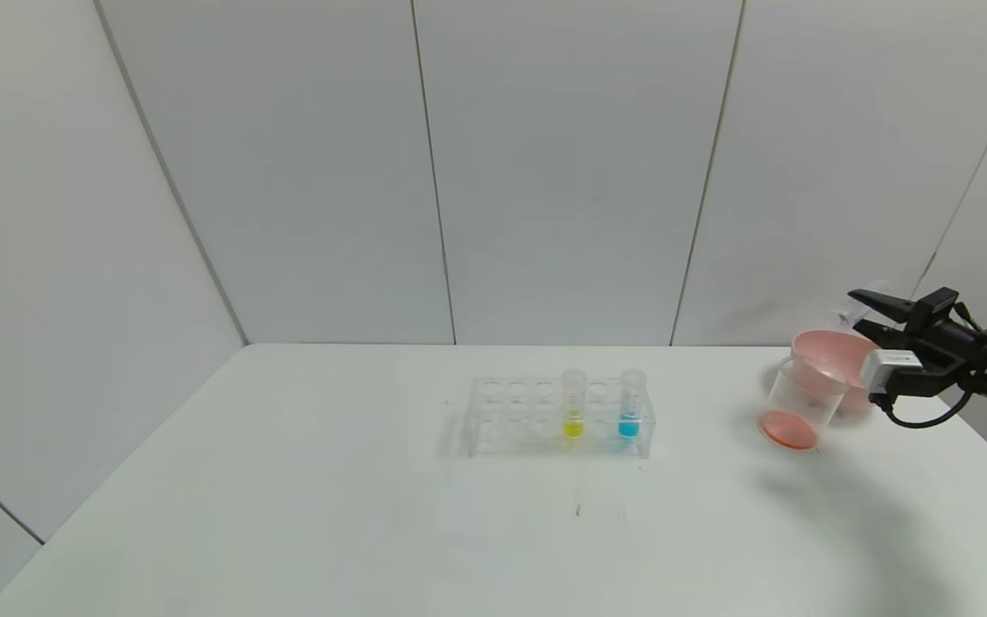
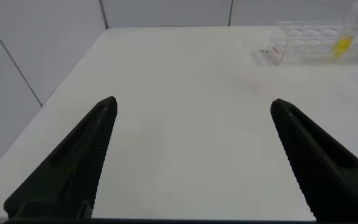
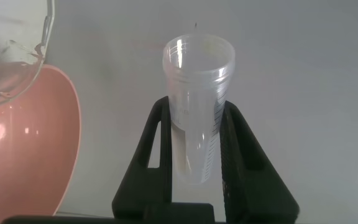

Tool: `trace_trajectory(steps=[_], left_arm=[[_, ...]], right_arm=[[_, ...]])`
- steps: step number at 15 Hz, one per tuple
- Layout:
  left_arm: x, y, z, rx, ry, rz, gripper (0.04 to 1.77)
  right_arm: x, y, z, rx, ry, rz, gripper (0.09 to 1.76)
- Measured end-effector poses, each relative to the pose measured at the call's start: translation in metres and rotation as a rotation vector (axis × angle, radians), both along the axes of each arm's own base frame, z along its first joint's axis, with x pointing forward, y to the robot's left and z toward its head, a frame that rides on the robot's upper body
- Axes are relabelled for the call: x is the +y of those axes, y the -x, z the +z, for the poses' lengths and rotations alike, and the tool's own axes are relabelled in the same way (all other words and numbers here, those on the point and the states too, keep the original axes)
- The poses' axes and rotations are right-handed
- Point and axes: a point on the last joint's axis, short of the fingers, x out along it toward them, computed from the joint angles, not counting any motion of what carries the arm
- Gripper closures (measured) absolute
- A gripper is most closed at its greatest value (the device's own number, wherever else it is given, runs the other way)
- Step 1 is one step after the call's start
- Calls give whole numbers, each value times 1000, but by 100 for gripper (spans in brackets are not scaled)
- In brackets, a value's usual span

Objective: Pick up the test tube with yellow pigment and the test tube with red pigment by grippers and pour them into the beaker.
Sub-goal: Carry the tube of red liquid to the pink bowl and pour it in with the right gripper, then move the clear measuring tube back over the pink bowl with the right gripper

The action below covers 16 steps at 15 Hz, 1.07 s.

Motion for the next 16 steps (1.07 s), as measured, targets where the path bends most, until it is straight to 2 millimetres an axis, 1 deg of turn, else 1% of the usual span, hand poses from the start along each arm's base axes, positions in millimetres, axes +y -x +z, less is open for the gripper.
trace_trajectory(steps=[4,6,7,8,10,13,16], left_arm=[[0,0,0,0,0,0,5],[0,0,0,0,0,0,5],[0,0,0,0,0,0,5],[0,0,0,0,0,0,5],[0,0,0,0,0,0,5],[0,0,0,0,0,0,5],[0,0,0,0,0,0,5]], right_arm=[[0,-1,-1,3,-8,-2,134],[1,-2,-3,55,-76,-12,134],[1,-3,-4,102,-149,-31,134],[3,-4,-3,161,-244,-60,134],[6,-8,3,287,-487,-126,134],[8,-17,21,420,-893,-183,134],[8,-24,39,508,-1341,-172,134]])
